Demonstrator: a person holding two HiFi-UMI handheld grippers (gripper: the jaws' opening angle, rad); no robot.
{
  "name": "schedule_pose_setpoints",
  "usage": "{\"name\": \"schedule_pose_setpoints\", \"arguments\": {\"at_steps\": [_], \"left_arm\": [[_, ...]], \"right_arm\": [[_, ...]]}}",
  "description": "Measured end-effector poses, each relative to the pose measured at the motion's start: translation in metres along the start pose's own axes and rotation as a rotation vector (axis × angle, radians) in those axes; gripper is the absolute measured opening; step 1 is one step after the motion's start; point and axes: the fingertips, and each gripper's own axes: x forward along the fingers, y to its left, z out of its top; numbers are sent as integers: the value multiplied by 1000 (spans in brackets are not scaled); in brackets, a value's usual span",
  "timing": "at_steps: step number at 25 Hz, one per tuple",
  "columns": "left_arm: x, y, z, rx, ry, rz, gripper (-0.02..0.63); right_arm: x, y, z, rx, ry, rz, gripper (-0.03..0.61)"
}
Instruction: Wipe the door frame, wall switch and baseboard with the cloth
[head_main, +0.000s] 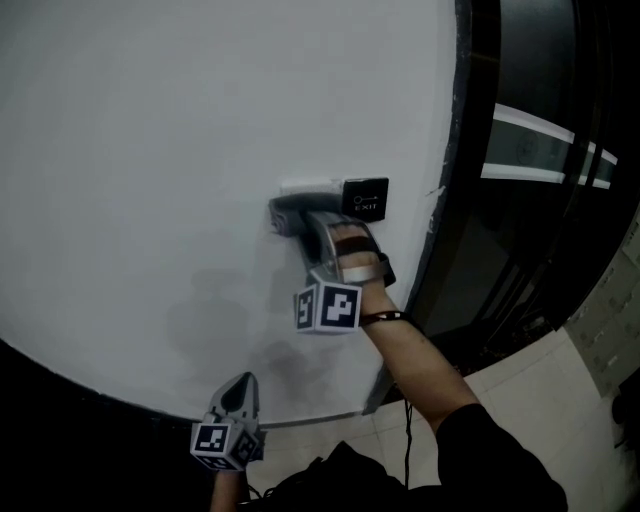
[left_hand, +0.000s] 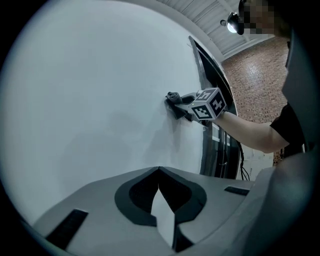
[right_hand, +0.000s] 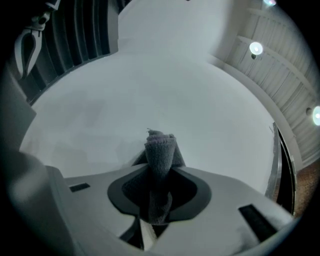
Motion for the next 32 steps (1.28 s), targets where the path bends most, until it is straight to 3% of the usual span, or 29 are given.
{"name": "schedule_pose_setpoints", "arguments": {"at_steps": [8,21,29,32], "left_arm": [[10,0,-11,-9,42,-38,0],[25,-10,-19,-37,22,-51,0],[30,-34,-16,-4,41,-45,0],[32,-45,-14,-2,21,-34,0]], "right_arm": [[-3,20,-10,25,10,47,94],[-6,37,-13,91,-27,140,92],[-53,39,-24,304,-122,228,94],[-83,38,-48,472,-124,242,94]]}}
